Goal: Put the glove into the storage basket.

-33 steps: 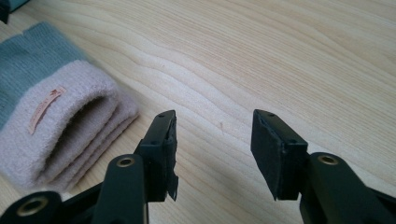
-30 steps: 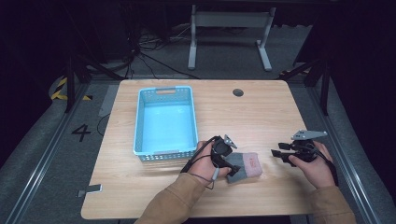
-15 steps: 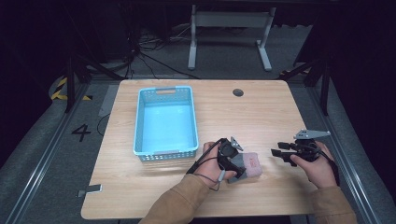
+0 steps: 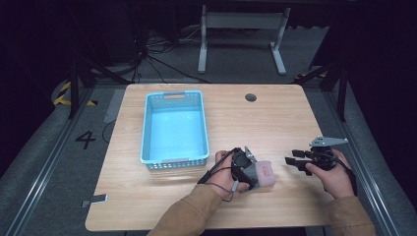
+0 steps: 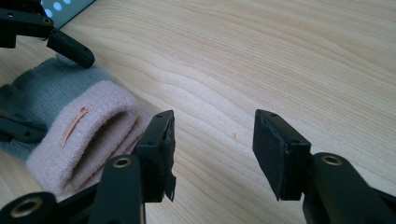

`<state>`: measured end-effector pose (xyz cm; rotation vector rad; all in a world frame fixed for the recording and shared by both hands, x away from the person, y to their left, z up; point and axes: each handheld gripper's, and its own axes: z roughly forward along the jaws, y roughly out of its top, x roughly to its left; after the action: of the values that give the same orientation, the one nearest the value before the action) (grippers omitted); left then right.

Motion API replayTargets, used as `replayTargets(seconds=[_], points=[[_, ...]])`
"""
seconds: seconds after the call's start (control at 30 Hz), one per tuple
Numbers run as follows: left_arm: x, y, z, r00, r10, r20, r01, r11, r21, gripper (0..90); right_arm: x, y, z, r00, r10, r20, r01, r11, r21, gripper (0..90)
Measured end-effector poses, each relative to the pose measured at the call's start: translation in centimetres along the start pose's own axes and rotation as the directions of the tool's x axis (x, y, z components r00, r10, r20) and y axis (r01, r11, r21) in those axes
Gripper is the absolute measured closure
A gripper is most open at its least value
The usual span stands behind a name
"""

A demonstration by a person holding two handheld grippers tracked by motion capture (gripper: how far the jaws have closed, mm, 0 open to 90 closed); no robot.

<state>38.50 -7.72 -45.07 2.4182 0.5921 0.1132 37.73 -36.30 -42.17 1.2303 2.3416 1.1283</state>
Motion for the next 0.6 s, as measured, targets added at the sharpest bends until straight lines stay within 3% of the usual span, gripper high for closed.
replayTargets(seconds=[0.1, 0.27, 0.6], points=[[-0.04, 0.0, 0.04, 1.0, -0.005, 0.001, 0.005, 1.0, 0.004, 12.3, -0.01, 0.0, -0.05, 1.0, 0.002, 0.002, -0.002, 1.0, -0.001, 49.6], [-0.49, 0.05, 0.42, 0.9997, 0.021, -0.007, -0.021, 0.9995, 0.021, 5.4, -0.08, -0.03, -0.1, 1.0, 0.002, 0.005, -0.002, 1.0, -0.004, 49.5], [-0.79, 0.05, 0.36, 0.9995, 0.008, -0.031, -0.008, 0.9996, 0.027, 10.3, -0.08, -0.08, 0.01, 1.0, 0.003, 0.007, -0.003, 1.0, -0.001, 48.8]])
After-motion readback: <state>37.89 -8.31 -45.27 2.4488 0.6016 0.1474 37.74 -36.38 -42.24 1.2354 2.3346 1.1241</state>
